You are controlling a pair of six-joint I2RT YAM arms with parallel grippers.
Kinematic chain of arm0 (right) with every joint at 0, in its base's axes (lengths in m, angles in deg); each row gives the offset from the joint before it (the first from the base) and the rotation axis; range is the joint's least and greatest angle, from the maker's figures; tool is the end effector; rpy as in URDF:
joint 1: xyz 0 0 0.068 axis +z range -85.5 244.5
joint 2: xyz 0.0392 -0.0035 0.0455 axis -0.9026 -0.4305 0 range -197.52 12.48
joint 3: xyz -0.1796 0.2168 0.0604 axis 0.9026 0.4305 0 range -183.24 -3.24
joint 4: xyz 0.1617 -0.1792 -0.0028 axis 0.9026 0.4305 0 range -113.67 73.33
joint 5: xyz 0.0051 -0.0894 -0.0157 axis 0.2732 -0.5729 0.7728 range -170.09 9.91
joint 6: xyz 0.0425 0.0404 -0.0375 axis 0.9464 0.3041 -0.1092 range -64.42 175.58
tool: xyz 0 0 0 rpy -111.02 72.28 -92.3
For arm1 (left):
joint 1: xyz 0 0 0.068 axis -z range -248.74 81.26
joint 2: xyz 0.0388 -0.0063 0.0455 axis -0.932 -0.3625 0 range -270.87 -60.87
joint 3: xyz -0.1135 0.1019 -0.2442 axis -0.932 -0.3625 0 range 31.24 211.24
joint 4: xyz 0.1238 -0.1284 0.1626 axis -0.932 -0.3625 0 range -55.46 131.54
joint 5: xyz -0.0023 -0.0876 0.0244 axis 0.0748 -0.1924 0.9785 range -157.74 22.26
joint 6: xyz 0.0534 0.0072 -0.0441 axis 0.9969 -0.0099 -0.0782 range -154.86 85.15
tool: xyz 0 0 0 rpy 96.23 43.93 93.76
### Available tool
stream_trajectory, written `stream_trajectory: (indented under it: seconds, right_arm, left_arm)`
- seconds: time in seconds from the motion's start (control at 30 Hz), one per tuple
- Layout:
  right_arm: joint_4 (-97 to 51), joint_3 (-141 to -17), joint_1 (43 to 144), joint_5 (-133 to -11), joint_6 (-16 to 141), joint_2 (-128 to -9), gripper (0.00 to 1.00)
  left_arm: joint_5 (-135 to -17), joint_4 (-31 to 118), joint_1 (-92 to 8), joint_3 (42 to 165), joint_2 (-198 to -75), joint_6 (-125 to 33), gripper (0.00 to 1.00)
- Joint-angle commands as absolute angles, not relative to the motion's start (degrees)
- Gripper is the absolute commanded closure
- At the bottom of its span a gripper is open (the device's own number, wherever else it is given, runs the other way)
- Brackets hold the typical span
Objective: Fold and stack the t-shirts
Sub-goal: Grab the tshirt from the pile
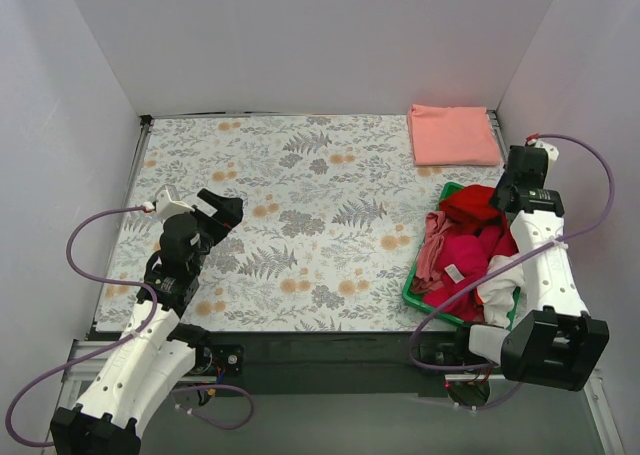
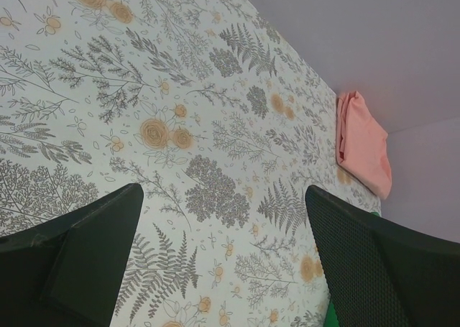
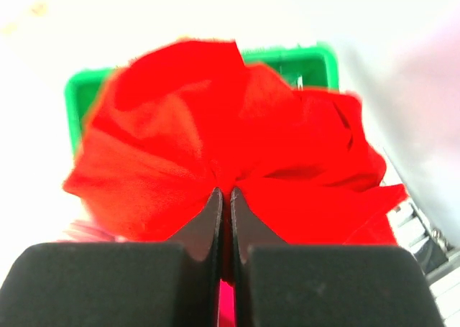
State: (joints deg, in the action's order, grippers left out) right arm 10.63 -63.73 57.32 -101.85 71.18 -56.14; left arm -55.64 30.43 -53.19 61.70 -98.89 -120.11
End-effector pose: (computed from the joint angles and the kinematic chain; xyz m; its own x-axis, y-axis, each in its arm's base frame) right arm 0.2367 -0.0510 0.3162 -0.5407 0.3199 -0.7780 0.5534 0.8318 -0.0425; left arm 0.1493 -0.0293 0.2744 -0.0961 -0.9847 -0.1453 -0.3016 0.1679 -0.9386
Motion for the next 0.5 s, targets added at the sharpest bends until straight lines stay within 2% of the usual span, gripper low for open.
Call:
stream_trajectory:
  seconds: [0.0,0.17,0.3,0.47]
  right_arm:
    - [9.3,-70.1,56.9,-101.2,70.5,-52.1,0.99]
    - [9.3,-79.3,56.9,-99.3,67.6,-50.0,0.99]
    - [9.5,-89.1,56.9,-93.1,64.4,-51.0,0.99]
    - [11.7,-101.8,57.1,-78.5,63.1,-55.2,0.99]
  left_arm:
    - [-54.1,31.0,-53.1,61.3,-98.4,-119.1,0.04]
    - [-53.9,31.0,-53.1,61.5,-98.7,-119.0,0.04]
    - [-54.3,30.8,-53.1,61.6,-98.8,-119.0,0.04]
    - [-53.6,30.5,-53.1,61.7,-99.2,-118.9,0.04]
